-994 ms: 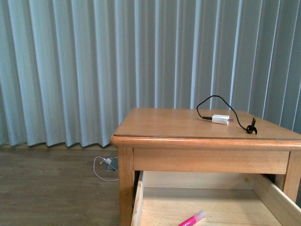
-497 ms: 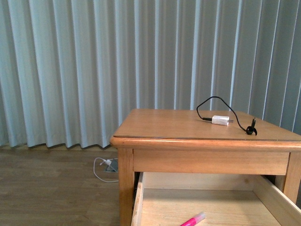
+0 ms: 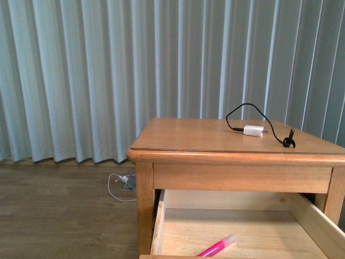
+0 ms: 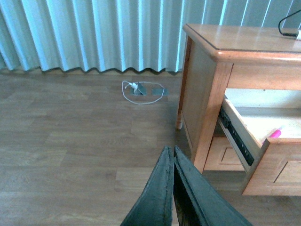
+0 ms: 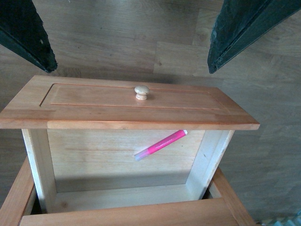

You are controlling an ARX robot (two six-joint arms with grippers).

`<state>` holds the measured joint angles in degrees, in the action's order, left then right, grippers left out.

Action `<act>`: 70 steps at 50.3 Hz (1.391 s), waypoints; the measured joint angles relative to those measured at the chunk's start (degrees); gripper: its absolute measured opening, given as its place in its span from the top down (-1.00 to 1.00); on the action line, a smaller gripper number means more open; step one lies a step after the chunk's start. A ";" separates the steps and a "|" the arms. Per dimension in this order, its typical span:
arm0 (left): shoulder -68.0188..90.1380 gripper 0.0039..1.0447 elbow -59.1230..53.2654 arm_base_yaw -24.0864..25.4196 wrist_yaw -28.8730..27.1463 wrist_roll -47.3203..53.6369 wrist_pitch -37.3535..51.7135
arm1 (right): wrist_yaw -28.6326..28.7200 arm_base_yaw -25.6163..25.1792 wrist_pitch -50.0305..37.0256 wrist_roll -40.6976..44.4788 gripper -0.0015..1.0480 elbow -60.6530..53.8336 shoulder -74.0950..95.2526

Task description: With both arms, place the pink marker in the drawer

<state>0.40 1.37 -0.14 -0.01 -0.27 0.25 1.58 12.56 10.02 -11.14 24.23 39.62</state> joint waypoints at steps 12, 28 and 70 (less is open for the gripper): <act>-0.11 0.93 0.00 0.00 0.00 0.02 -0.17 | 0.00 0.00 0.00 0.00 -0.84 0.00 0.02; -0.13 0.44 0.00 0.00 0.00 0.00 -0.17 | 0.00 0.00 0.00 0.00 -0.84 0.00 0.02; -0.15 -0.89 0.00 0.00 0.00 0.04 -0.22 | -0.76 -0.39 -11.47 5.22 -0.84 6.38 36.00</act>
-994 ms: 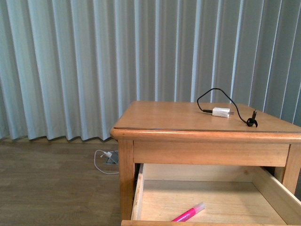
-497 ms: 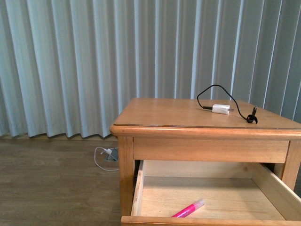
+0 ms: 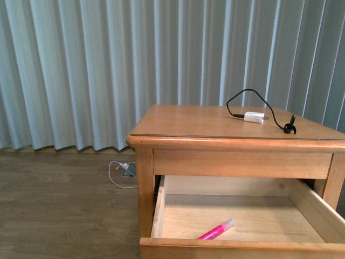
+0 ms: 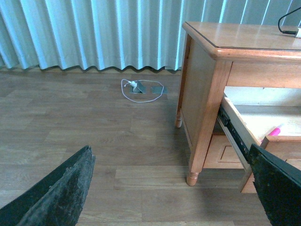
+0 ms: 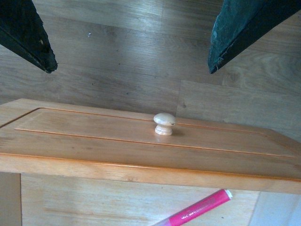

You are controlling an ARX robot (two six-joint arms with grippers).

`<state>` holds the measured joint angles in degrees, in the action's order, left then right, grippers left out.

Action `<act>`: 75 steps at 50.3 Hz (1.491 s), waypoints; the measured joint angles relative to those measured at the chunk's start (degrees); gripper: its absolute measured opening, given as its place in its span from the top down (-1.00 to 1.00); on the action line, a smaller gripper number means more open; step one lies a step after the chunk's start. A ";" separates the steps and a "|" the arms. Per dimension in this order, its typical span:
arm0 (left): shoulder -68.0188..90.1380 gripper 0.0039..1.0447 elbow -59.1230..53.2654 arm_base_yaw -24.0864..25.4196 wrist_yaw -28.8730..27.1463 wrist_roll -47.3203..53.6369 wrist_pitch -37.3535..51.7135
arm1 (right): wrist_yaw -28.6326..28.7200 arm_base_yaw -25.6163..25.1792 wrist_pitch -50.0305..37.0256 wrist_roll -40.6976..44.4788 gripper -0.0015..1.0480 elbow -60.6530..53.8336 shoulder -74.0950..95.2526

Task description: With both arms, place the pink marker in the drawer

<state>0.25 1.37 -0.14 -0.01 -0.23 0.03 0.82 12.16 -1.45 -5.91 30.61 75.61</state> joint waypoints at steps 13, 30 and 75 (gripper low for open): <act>0.00 -0.89 -0.02 0.00 0.00 0.00 0.00 | -4.66 -0.31 -14.19 -1.75 -0.84 7.58 19.34; 0.00 -0.89 0.00 0.00 0.00 -0.02 0.00 | -7.65 -2.16 -25.51 -1.90 -0.84 17.42 32.85; 0.00 -0.89 0.00 0.00 0.00 -0.02 0.00 | -13.31 -3.56 -36.76 -4.85 -0.84 38.66 53.18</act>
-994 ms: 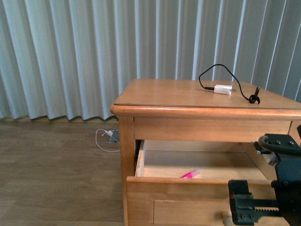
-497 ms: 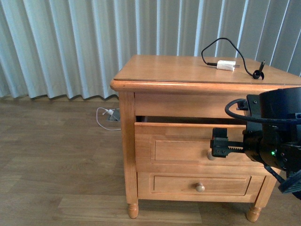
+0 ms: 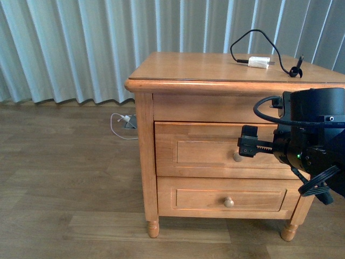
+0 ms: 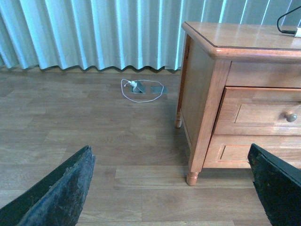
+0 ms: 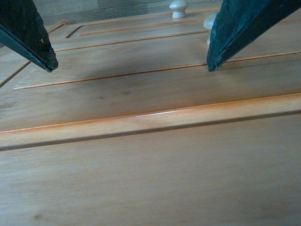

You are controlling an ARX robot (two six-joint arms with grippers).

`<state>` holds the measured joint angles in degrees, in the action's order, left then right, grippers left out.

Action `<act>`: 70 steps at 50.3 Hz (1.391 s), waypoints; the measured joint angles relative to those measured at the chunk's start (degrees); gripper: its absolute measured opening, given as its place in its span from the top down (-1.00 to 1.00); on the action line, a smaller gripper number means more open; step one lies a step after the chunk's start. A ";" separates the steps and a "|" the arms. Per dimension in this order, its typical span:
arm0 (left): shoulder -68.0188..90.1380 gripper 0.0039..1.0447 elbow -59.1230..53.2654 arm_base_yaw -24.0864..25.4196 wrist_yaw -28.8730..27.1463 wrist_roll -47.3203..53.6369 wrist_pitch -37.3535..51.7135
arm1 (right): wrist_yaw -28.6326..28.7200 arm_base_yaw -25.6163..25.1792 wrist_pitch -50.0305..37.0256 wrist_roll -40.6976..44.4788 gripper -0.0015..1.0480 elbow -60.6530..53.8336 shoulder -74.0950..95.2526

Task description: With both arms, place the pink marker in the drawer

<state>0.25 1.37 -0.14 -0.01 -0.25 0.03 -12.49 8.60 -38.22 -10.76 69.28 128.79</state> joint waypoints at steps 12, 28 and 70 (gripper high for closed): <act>0.00 -0.89 -0.02 0.00 0.00 0.02 0.00 | 0.15 -0.07 1.09 0.00 -0.84 -0.59 -0.61; 0.00 -0.89 -0.02 0.00 0.00 0.02 0.00 | 3.10 0.02 8.22 -0.55 -0.84 -9.27 -13.20; 0.00 -0.89 -0.02 0.00 0.00 0.02 0.00 | 10.69 7.52 39.39 -2.69 -0.84 -38.49 -81.00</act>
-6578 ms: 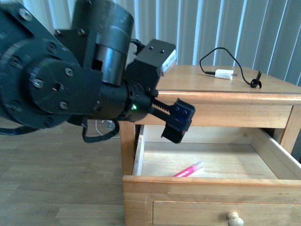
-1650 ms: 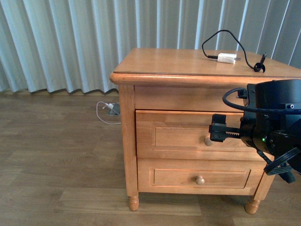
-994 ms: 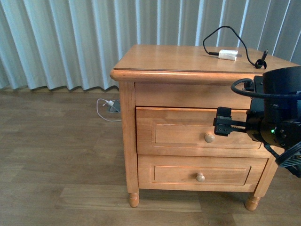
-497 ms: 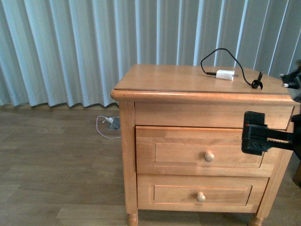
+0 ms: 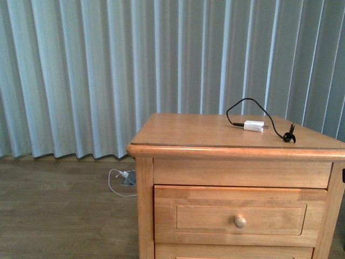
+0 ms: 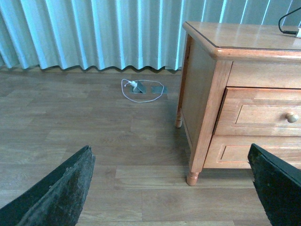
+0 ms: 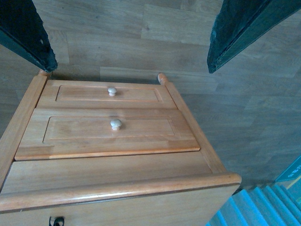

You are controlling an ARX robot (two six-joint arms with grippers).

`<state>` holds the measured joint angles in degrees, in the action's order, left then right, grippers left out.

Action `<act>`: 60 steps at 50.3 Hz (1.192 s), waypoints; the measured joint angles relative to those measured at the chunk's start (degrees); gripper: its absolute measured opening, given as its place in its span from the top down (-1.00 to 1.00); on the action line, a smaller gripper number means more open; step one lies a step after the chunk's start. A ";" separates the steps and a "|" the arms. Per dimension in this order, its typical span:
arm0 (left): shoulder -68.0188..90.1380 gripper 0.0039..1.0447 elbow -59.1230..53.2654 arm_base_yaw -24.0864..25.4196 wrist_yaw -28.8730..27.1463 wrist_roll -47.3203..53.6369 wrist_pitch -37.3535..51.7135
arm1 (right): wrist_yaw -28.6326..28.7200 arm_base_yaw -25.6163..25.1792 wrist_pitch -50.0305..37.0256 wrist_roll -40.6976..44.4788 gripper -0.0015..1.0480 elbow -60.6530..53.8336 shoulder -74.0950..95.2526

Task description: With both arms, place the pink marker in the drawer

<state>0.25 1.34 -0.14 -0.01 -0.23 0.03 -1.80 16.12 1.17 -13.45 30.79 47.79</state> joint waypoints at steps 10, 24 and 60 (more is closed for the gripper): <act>0.00 -0.89 0.00 0.00 0.00 0.00 0.00 | -0.13 0.04 0.09 0.00 -0.84 -0.15 0.09; 0.00 -0.89 0.00 0.00 0.00 -0.02 0.00 | -0.13 0.04 0.09 0.00 -0.84 -0.15 0.09; 0.00 -0.89 0.00 0.00 0.00 0.00 0.00 | -0.13 0.04 0.09 0.00 -0.84 -0.15 0.09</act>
<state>0.25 1.34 -0.14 -0.01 -0.23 0.03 -1.93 16.16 1.26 -13.45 30.63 47.88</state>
